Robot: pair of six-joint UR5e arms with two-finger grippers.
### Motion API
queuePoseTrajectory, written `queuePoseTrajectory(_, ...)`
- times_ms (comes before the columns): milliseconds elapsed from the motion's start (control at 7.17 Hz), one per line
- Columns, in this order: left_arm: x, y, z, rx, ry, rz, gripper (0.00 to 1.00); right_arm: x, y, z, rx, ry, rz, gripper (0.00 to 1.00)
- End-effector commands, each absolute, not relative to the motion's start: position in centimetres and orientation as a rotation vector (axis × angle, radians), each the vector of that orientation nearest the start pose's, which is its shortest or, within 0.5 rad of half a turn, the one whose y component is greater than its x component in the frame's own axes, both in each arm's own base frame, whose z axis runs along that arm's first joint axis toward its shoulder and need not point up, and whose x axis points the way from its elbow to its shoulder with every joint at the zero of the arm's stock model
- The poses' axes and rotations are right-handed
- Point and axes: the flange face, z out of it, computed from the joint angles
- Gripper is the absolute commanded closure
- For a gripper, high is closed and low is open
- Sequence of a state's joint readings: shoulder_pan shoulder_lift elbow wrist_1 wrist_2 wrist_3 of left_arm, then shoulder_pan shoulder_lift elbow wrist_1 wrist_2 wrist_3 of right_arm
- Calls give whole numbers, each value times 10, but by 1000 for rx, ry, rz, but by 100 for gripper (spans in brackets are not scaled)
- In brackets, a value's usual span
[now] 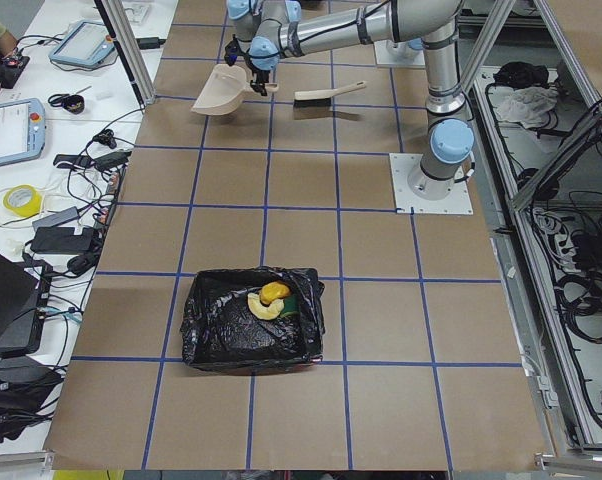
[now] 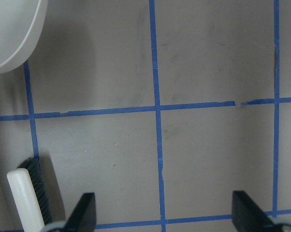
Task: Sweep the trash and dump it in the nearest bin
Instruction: 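Return the dustpan to table center with the left gripper while the right rises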
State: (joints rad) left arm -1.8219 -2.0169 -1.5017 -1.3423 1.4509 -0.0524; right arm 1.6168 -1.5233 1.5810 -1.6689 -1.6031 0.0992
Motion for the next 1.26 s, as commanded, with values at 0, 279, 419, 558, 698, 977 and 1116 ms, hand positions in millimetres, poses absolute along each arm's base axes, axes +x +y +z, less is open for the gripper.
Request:
queuePoseTrajectory(0, -312, -575, 271, 297, 3202, 291, 100, 153, -506, 473, 74, 3170, -79, 0)
queuePoseTrajectory(279, -325, -569, 259, 309, 3191, 322, 100, 153, -507, 469, 52, 3172, -67, 0)
queuePoseTrajectory(419, -332, -567, 256, 308, 3193, 333, 100, 153, -508, 469, 50, 3172, -66, 0)
queuePoseTrajectory(558, -335, -566, 255, 257, 3196, 329, 100, 153, -507, 471, 28, 3173, -73, 0)
queuePoseTrajectory(698, -338, -563, 253, 244, 3191, 338, 100, 153, -506, 470, 28, 3174, -69, 0)
queuePoseTrajectory(977, -346, -560, 248, 169, 3188, 350, 100, 154, -505, 472, 26, 3172, -73, 0)
queuePoseTrajectory(1116, -352, -557, 247, 186, 3185, 350, 100, 154, -505, 473, 26, 3170, -80, 0)
